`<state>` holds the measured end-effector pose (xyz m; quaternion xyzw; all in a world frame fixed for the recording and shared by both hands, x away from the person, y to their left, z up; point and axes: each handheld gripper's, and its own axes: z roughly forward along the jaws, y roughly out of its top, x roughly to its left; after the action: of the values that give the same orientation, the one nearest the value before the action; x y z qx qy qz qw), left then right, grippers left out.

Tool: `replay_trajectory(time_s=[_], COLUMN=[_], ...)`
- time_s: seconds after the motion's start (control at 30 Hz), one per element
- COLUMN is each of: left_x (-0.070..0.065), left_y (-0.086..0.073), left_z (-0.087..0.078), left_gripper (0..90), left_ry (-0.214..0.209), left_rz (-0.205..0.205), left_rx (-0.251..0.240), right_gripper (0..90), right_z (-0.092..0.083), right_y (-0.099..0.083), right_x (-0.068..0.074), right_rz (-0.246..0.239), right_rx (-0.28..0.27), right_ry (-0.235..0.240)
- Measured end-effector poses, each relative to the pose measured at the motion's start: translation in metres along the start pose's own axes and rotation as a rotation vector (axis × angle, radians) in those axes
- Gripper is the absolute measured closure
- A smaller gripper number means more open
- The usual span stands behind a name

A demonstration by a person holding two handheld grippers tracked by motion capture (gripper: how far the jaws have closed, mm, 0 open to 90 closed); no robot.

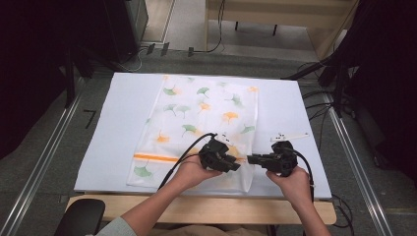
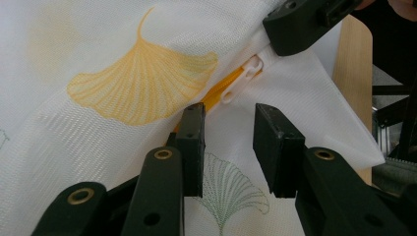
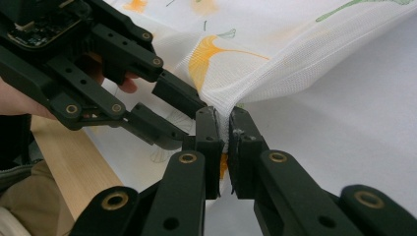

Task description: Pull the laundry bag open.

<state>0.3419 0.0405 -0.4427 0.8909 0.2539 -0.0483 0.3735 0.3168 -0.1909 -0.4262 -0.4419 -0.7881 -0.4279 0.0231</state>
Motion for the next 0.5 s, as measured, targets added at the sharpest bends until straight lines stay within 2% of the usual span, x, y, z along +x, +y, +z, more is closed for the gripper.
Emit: replay_trajectory(time_s=[0.23, 0.5], left_x=[0.0004, -0.0039], left_y=[0.0022, 0.0041], left_z=[0.0022, 0.0032], left_gripper=[65.3, 69.6], left_ry=[-0.020, -0.020], left_rz=[0.000, 0.034], left_rx=[-0.010, -0.009], right_gripper=[86.1, 86.0], right_z=[0.0004, 0.0014], right_y=[0.0001, 0.0000], right_x=[0.0010, 0.0011], right_rz=[-0.006, -0.012], right_rx=[0.002, 0.007], right_ry=[0.009, 0.011])
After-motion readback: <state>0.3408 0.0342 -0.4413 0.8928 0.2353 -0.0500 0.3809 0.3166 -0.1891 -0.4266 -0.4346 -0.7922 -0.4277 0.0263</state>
